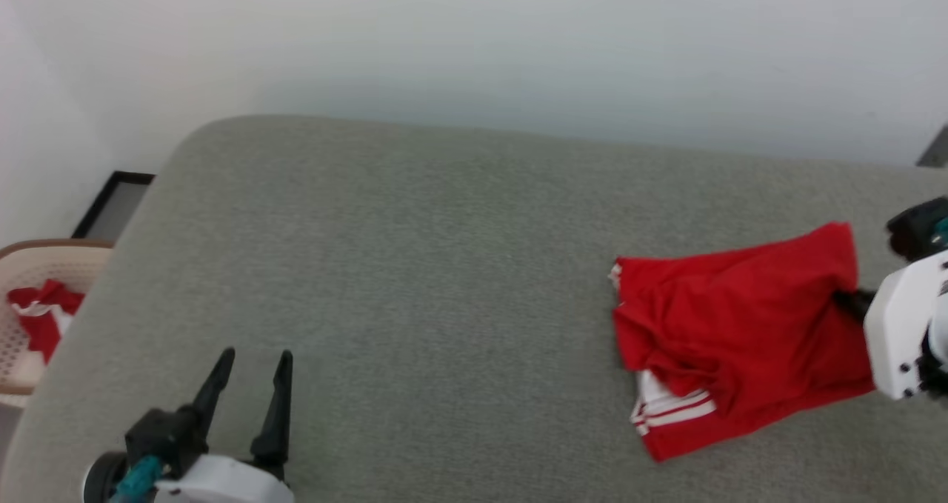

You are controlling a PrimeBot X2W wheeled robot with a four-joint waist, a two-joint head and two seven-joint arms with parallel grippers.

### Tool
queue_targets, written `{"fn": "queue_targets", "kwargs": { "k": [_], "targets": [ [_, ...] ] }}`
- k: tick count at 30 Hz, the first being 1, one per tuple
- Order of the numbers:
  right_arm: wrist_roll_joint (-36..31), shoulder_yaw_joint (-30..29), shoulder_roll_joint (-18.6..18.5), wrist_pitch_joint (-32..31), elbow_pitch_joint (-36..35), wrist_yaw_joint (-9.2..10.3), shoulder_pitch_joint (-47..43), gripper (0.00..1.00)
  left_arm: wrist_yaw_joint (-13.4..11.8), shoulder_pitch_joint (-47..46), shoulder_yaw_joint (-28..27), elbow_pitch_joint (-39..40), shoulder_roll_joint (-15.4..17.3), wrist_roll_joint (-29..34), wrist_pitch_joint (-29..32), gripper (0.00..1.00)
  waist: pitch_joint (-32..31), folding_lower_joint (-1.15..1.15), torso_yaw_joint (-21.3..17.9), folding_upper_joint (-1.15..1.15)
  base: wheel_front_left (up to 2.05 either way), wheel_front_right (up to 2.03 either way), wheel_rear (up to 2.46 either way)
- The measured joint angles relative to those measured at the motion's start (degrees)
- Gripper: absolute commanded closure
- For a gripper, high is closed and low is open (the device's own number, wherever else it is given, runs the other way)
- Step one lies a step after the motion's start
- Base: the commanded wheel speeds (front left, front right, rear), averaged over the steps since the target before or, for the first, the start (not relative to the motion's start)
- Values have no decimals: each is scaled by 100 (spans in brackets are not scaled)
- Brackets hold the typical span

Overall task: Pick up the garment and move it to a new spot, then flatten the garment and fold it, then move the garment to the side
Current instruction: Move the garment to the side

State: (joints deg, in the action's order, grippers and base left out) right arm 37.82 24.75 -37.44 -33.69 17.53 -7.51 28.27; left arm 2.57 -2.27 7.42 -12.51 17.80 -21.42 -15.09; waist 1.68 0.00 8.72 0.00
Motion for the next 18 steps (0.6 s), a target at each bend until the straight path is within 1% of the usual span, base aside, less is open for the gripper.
{"fn": "queue_targets", "kwargs": {
  "k": [10,18],
  "targets": [
    [-115,-149,-410,-42,-258,-1,337,100,153,-570,65,9,-5,176,0,0,348,0,-467,0,0,0,0],
    [-203,-34,-792,289,-189,-1,758,100,282,-1165,118,-47,99,316,0,0,743,0,-937,0,0,0,0]
  ]
}}
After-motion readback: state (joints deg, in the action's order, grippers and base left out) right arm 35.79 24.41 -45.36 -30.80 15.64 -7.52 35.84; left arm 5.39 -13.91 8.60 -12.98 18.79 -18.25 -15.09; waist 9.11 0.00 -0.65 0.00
